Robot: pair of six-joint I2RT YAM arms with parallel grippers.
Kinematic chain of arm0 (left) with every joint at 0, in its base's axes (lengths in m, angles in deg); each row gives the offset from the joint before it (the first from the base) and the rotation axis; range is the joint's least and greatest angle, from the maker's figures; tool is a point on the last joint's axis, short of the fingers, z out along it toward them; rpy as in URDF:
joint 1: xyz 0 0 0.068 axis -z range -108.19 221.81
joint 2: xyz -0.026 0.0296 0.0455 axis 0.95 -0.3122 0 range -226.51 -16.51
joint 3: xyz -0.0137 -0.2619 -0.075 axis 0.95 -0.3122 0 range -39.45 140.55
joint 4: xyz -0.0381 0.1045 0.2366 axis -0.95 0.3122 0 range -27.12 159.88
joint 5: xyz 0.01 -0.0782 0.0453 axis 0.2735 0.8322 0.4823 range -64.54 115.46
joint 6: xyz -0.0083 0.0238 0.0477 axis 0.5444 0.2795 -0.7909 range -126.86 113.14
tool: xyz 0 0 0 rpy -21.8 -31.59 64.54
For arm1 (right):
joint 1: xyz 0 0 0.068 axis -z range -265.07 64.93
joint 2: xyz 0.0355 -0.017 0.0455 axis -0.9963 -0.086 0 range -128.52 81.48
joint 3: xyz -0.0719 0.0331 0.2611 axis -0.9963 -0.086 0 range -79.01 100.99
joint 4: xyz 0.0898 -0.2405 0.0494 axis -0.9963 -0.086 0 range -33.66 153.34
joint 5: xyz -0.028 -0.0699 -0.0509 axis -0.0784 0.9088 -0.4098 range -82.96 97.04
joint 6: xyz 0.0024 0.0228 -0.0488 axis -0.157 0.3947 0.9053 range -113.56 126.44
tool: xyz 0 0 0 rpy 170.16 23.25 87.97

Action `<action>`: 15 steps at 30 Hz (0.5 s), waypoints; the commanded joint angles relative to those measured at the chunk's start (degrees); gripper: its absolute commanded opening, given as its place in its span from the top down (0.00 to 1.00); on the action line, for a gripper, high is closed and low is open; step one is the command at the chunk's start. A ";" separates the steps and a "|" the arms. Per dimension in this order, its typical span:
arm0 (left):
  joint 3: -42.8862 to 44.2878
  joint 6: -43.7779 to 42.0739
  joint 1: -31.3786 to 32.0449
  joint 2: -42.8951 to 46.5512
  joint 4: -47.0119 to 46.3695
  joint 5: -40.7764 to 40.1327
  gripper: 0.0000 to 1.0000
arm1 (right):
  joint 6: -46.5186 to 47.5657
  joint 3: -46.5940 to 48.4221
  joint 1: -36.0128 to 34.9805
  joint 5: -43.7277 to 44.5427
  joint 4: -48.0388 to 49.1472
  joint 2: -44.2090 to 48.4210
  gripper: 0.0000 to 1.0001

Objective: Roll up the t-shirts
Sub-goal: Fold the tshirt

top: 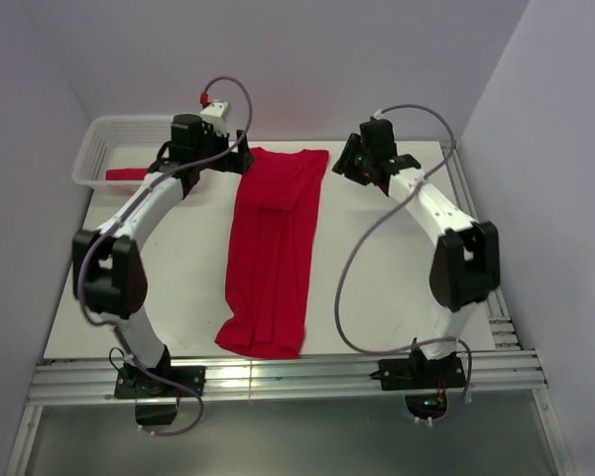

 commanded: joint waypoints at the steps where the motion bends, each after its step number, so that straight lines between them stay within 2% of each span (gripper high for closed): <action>1: -8.55 -10.17 -0.29 13.44 1.53 4.45 0.00 | 4.20 -14.61 -5.72 0.80 3.09 11.36 0.49; 3: -18.53 -14.75 -0.37 19.44 2.51 8.39 0.00 | 3.41 -21.85 -8.71 0.62 4.94 19.53 0.52; 4: -21.82 -18.09 -0.37 24.87 3.30 7.89 0.00 | 2.88 -28.41 -12.21 0.62 7.04 22.08 0.52; 7: -34.04 -20.31 -0.55 34.11 2.17 4.66 0.00 | -1.77 -38.89 -19.08 1.76 10.64 30.44 0.53; 9: -40.09 -19.44 -0.64 38.26 -0.47 2.88 0.00 | -6.40 -42.35 -25.84 3.69 13.11 34.05 0.53; 12: -42.32 -17.78 -2.13 38.72 -2.58 5.86 0.01 | -12.05 -44.30 -34.90 7.02 13.83 34.94 0.52; 15: -40.23 -17.77 -3.62 33.74 -4.06 8.94 0.01 | -16.87 -41.84 -44.30 10.81 13.73 32.14 0.50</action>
